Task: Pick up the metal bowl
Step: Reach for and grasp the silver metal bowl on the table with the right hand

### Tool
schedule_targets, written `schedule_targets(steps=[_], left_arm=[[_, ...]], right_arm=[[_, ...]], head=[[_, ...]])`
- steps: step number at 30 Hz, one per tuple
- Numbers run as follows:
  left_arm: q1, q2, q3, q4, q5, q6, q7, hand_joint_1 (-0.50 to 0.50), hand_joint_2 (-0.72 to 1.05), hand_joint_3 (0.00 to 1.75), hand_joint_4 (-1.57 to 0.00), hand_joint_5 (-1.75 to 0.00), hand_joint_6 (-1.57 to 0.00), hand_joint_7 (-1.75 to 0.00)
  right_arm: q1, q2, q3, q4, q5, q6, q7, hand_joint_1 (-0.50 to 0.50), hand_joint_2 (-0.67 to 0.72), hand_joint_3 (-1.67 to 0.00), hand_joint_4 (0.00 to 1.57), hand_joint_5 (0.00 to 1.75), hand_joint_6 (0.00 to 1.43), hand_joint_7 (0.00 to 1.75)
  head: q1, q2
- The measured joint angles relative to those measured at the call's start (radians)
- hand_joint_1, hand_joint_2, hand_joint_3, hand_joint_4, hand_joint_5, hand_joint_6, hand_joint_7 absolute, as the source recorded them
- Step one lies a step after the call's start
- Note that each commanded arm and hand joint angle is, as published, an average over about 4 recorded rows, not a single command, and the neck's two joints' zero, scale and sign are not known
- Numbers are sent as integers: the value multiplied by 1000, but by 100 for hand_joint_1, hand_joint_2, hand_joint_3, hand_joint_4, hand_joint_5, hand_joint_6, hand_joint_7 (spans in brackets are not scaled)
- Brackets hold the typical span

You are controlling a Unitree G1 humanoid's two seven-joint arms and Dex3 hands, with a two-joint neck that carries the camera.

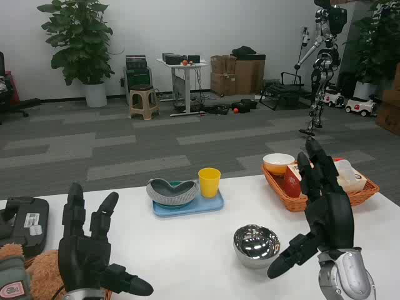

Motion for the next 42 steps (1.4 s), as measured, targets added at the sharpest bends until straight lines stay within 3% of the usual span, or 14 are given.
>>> schedule_targets(steps=[2,4,6,27,39,42], left_arm=[[-12,3,-7,15,1,-9,27,-48,-72,0,0,0,0,0],[-45,8,-19,41,2,-28,76,-48,-72,0,0,0,0,0],[-74,12,-23,52,3,-42,101,-48,-72,0,0,0,0,0],[-79,14,-25,55,12,-60,105,-48,-72,0,0,0,0,0],[-71,14,-25,47,12,-60,105,-48,-72,0,0,0,0,0],[-69,14,-25,47,12,-60,105,-48,-72,0,0,0,0,0]], right_arm=[[-12,10,28,43,-3,-56,-23,-25,72,0,14,39,0,7],[-25,40,87,122,-10,-150,-63,-25,72,0,14,39,0,7],[-27,68,128,163,-17,-191,-81,-25,72,0,14,39,0,7],[-26,73,138,140,-23,-208,-84,-25,72,0,14,39,0,7],[-24,65,137,140,-25,-207,-77,-25,72,0,13,29,0,21],[-24,61,137,138,-35,-197,-66,-29,72,0,9,29,0,21]], head=[[8,0],[17,3],[20,7],[17,37],[15,-6],[13,-22]])
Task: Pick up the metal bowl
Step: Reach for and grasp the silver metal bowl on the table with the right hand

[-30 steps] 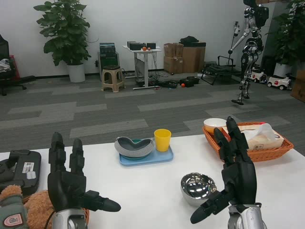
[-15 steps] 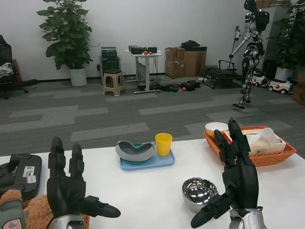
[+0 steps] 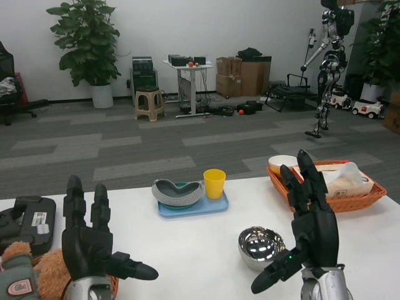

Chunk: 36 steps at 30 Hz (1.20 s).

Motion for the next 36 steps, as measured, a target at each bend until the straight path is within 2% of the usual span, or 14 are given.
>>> schedule_targets(steps=[2,5,7,10,14,18,22,25,30,36], left_arm=[[0,0,0,0,0,0,0,-48,-72,0,0,0,0,0],[1,0,0,-1,0,-2,0,-48,-72,0,0,0,0,0],[2,0,0,-1,0,-3,0,-48,-72,0,0,0,0,0],[2,1,-1,-1,0,-3,0,-48,-72,0,0,0,0,0],[2,2,-5,-2,0,-3,0,-48,-72,0,0,0,0,0],[3,4,-10,-4,-1,-4,0,-48,-72,0,0,0,0,0],[5,10,-17,-7,-1,-5,1,-48,-72,0,0,0,0,0],[5,16,-24,-7,-3,-5,1,-48,-72,0,0,0,0,0],[4,22,-34,-6,-9,-5,2,-48,-72,0,0,0,0,0],[3,24,-37,-6,-15,-5,2,-48,-72,0,0,0,0,0]], right_arm=[[2,-3,-7,-12,-24,32,12,-34,72,0,6,29,0,21],[7,-12,-55,-60,-133,131,30,-40,72,0,6,34,0,24],[7,-18,-109,-114,-271,240,50,-42,69,0,6,39,0,31],[-12,-17,-176,-192,-513,409,116,-42,66,0,6,48,0,40],[-67,5,-207,-222,-766,502,195,-42,66,0,6,58,0,49],[-120,21,-205,-203,-996,584,232,-42,66,0,6,58,0,56],[-179,47,-175,-105,-1139,629,236,-42,66,0,8,75,0,61],[-223,63,-143,-2,-1215,654,236,-42,66,0,9,80,0,68],[-339,107,-104,282,-1329,687,215,-42,66,0,11,90,0,77],[-468,133,-91,577,-1378,690,154,-42,66,0,14,97,0,84]], head=[[-4,-11],[-14,-32],[-24,-50],[-46,-78],[-78,-98],[-103,-111],[-128,-123],[-140,-128],[-146,-142],[-152,-150]])
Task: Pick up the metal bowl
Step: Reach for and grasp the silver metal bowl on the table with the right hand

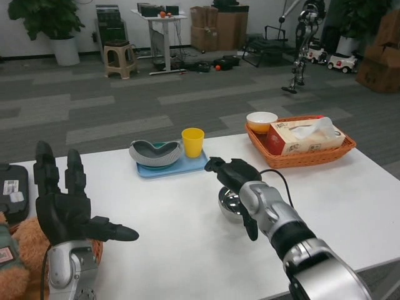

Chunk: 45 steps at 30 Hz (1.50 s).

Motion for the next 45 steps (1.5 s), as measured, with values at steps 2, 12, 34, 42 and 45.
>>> schedule_targets(steps=[2,12,34,42,45], left_arm=[[0,-1,-1,-1,0,0,0,-48,-72,0,0,0,0,0],[-4,-3,-14,0,0,0,0,-48,-72,0,0,0,0,0],[-13,-24,-25,1,0,0,0,-48,-72,0,0,0,0,0],[-13,-24,-25,1,0,0,0,-48,-72,0,0,0,0,0],[-13,-24,-25,1,0,0,0,-48,-72,0,0,0,0,0]], right_arm=[[-43,4,1,90,-8,1,-24,-42,66,0,12,97,0,84],[-155,-4,-6,326,-20,37,-123,-42,66,0,14,95,0,91],[-159,4,19,385,-41,92,-138,-42,65,-6,17,82,0,91],[-159,8,51,389,-45,92,-138,-42,63,-2,18,90,0,98],[-159,12,56,390,-49,92,-138,-42,60,-6,19,97,0,99]], head=[[-9,-2],[-43,-14],[-55,-20],[-58,-25],[-57,-26]])
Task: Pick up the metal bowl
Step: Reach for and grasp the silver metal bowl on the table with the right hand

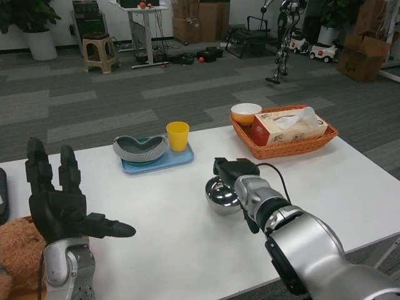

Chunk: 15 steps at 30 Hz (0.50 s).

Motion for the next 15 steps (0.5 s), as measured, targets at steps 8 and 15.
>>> schedule_targets(steps=[8,15], left_arm=[[0,0,0,0,0,0,0,-48,-72,0,0,0,0,0],[0,0,1,0,0,0,0,-48,-72,0,0,0,0,0]], right_arm=[[0,11,25,0,-9,0,0,-42,60,-6,21,90,0,103],[0,12,65,15,-10,0,0,-38,47,-8,50,145,0,150]], head=[[0,-2],[-1,-5]])
